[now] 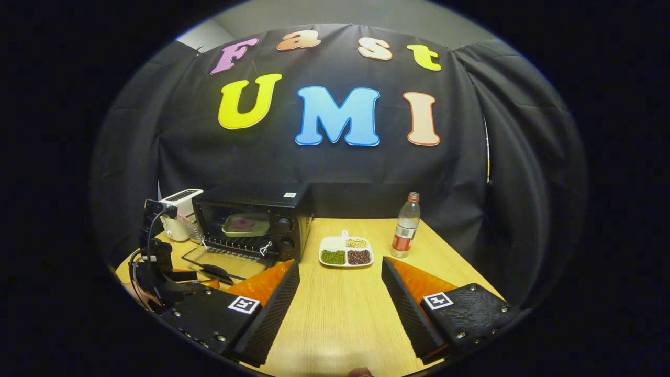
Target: Open the electric oven with the left hand, put the food in, and close the electric oven.
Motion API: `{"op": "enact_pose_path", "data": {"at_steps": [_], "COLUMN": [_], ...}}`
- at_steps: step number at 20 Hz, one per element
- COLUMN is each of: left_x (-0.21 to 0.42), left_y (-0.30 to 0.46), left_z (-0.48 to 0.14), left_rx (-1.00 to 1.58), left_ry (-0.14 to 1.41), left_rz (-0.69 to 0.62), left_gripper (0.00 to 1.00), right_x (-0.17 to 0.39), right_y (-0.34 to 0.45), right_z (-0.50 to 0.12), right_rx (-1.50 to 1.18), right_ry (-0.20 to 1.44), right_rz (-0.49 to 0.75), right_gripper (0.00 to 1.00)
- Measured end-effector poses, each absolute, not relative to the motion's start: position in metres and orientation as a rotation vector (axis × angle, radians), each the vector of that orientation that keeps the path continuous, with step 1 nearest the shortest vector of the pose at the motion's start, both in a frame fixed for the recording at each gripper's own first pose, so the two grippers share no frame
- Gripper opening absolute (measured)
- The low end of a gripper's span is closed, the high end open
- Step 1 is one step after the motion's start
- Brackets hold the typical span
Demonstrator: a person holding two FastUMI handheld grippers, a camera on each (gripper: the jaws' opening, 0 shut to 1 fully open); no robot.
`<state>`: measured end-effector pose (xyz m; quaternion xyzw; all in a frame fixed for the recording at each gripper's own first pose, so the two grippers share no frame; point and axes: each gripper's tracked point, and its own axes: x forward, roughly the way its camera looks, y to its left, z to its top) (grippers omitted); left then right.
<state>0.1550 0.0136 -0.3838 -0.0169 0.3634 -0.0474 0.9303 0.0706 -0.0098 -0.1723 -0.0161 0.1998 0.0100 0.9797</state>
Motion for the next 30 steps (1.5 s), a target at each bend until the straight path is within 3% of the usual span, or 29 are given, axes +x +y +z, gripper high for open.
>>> {"op": "enact_pose_path", "data": {"at_steps": [1, 2, 3, 5, 6, 8, 10, 11, 12, 16, 17, 18, 19, 20, 21, 25, 26, 27, 29, 30], "left_x": [0.154, 0.155, 0.158, 0.158, 0.162, 0.162, 0.166, 0.167, 0.167, 0.166, 0.167, 0.167, 0.165, 0.166, 0.166, 0.167, 0.169, 0.170, 0.171, 0.173], "left_y": [0.011, 0.009, 0.006, 0.004, 0.005, 0.003, 0.004, 0.004, 0.004, 0.004, 0.004, 0.004, 0.005, 0.005, 0.005, 0.005, 0.005, 0.005, 0.005, 0.005], "left_z": [-0.387, -0.389, -0.394, -0.401, -0.400, -0.404, -0.402, -0.401, -0.400, -0.385, -0.381, -0.375, -0.370, -0.365, -0.360, -0.353, -0.351, -0.351, -0.345, -0.340], "left_rx": [-0.034, -0.033, -0.032, -0.039, -0.033, -0.029, -0.003, -0.001, -0.005, 0.001, -0.002, -0.003, -0.004, -0.002, 0.000, -0.009, -0.015, -0.024, -0.030, -0.033], "left_ry": [0.754, 0.761, 0.772, 0.799, 0.791, 0.802, 0.780, 0.773, 0.775, 0.736, 0.722, 0.710, 0.694, 0.678, 0.664, 0.634, 0.634, 0.630, 0.612, 0.595], "left_rz": [-0.103, -0.108, -0.112, -0.106, -0.096, -0.095, -0.110, -0.113, -0.112, -0.110, -0.108, -0.107, -0.105, -0.104, -0.103, -0.098, -0.097, -0.095, -0.091, -0.089], "left_gripper": [1.00, 0.92, 1.00, 1.00, 0.92, 0.92, 1.00, 0.92, 1.00, 1.00, 0.92, 0.92, 1.00, 0.96, 1.00, 0.96, 0.92, 0.96, 0.92, 0.96], "right_x": [0.070, 0.069, 0.067, 0.069, 0.068, 0.069, 0.070, 0.070, 0.070, 0.070, 0.070, 0.069, 0.070, 0.070, 0.071, 0.078, 0.077, 0.077, 0.076, 0.076], "right_y": [-0.013, -0.017, -0.020, -0.023, -0.024, -0.025, -0.026, -0.025, -0.024, -0.020, -0.019, -0.018, -0.016, -0.013, -0.010, -0.002, -0.004, -0.003, -0.004, -0.005], "right_z": [-0.174, -0.173, -0.172, -0.173, -0.173, -0.171, -0.171, -0.171, -0.170, -0.169, -0.170, -0.169, -0.170, -0.169, -0.167, -0.173, -0.173, -0.172, -0.173, -0.172], "right_rx": [-0.036, -0.039, -0.043, -0.048, -0.050, -0.056, -0.067, -0.068, -0.066, -0.055, -0.053, -0.049, -0.046, -0.046, -0.047, -0.071, -0.076, -0.076, -0.075, -0.076], "right_ry": [0.404, 0.408, 0.413, 0.415, 0.415, 0.410, 0.405, 0.403, 0.403, 0.396, 0.397, 0.395, 0.394, 0.392, 0.391, 0.396, 0.397, 0.396, 0.398, 0.397], "right_rz": [0.009, 0.001, -0.008, -0.019, -0.023, -0.025, -0.024, -0.022, -0.016, 0.005, 0.011, 0.018, 0.025, 0.033, 0.042, 0.064, 0.065, 0.067, 0.069, 0.068], "right_gripper": [0.98, 0.98, 0.98, 0.98, 0.98, 0.98, 0.98, 0.98, 0.98, 0.98, 0.98, 0.98, 0.98, 0.98, 0.98, 0.98, 0.98, 0.98, 0.98, 0.98]}}
